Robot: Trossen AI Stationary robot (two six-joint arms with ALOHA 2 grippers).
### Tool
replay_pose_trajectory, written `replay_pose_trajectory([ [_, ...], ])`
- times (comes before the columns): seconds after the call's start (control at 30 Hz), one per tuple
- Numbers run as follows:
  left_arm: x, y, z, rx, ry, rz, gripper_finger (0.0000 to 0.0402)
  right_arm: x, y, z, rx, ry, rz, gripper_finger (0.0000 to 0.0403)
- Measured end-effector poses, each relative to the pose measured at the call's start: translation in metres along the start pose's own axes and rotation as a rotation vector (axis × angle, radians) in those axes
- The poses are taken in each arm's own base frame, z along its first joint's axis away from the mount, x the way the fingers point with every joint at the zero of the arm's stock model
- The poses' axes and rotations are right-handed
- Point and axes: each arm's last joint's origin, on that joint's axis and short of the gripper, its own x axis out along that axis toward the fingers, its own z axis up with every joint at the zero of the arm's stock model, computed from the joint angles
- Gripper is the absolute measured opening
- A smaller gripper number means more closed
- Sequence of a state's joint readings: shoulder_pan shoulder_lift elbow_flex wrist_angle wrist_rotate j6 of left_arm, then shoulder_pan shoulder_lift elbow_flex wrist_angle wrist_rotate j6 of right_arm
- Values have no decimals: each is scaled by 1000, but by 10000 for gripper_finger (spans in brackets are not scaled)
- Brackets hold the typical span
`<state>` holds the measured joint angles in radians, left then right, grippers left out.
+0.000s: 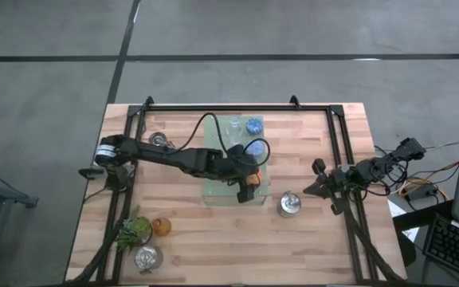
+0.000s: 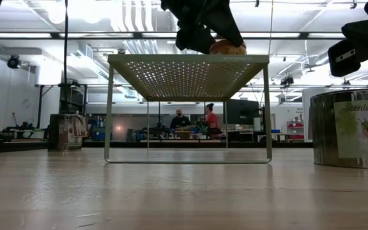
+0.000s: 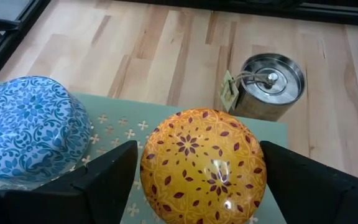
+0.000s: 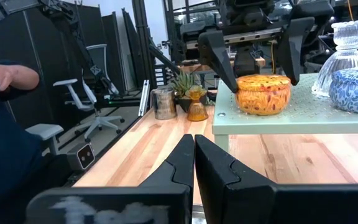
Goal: Pick & Place candle stick holders
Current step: Put the yellow patterned scented candle on the shelf aligned with the other light blue scented candle
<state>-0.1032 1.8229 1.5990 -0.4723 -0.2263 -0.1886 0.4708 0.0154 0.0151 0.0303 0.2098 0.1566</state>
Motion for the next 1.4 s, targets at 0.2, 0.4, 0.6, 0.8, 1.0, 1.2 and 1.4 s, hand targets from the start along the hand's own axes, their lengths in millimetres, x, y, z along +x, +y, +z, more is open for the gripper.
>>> replay_pose_trajectory([
  [0.2,-2,0,1,13,-3,2,335,0,0,0,0,0,0,9],
  [0.4,-21,3,8,57,-37,-3,335,0,0,0,0,0,0,9],
  [0.6,-37,0,10,98,-48,-15,335,0,0,0,0,0,0,9],
  [0.8,-41,-22,1,247,-10,-58,322,0,0,0,0,0,0,9],
  [1.0,-42,-37,-8,328,8,-90,265,0,0,0,0,0,0,9],
  [1.2,-35,-37,-19,375,40,-104,158,0,0,0,0,0,0,9],
  [1.4,-27,-30,-24,383,37,-88,41,0,0,0,0,0,0,9],
])
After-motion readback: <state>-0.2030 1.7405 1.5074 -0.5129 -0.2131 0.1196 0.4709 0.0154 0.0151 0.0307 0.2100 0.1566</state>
